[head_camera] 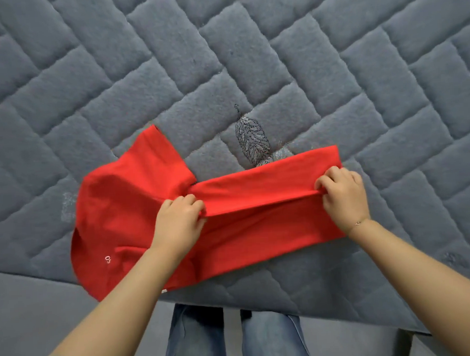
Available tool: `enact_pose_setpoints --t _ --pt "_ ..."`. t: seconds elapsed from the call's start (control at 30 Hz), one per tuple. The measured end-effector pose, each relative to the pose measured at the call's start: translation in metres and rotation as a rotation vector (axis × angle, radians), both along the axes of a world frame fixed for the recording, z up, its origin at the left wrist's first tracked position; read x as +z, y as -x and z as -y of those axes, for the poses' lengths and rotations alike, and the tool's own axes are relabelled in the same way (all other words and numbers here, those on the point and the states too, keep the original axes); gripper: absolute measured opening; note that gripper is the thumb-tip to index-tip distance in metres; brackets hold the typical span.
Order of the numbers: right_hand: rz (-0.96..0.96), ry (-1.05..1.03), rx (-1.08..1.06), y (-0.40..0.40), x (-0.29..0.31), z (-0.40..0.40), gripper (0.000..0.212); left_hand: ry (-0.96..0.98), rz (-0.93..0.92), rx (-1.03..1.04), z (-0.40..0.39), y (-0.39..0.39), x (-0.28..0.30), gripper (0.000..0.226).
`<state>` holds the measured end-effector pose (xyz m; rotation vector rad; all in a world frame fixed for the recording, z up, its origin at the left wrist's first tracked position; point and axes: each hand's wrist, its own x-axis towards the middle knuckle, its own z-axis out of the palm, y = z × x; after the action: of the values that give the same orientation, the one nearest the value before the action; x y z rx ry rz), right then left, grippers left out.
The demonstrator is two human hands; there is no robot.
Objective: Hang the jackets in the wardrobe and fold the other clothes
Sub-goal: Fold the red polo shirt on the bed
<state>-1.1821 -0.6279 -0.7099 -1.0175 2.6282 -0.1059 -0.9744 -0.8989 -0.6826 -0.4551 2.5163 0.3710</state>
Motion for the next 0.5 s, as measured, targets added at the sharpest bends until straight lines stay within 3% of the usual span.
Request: enact_pose_setpoints --t 0.1,0.23,0.37,0.43,0.5 --pt "0.086 -0.112 -0.117 -0.006 -0.004 0.011 0.021 -0.031 0.087 0.041 -0.006 -0.003 -0.012 0.039" --pt "0.100 -0.042 -0.214 -0.013 0.012 0.048 0.023 -0.198 -0.231 0.449 0.020 0.006 0.006 0.016" --pt "0.250 0.170 -0.134 -0.047 0.027 0.113 0.023 -0.021 -0.456 0.729 0.101 0.004 0.014 0.018" --pt "0.413 0.191 -0.148 -0.069 0.021 0.149 0.016 0.053 -0.384 0.784 0.130 0.010 0.005 0.032" --pt "0.540 0.102 -0.220 -0.094 0.010 0.187 0.019 0.067 -0.193 0.776 0.148 0.016 -0.007 0.052"
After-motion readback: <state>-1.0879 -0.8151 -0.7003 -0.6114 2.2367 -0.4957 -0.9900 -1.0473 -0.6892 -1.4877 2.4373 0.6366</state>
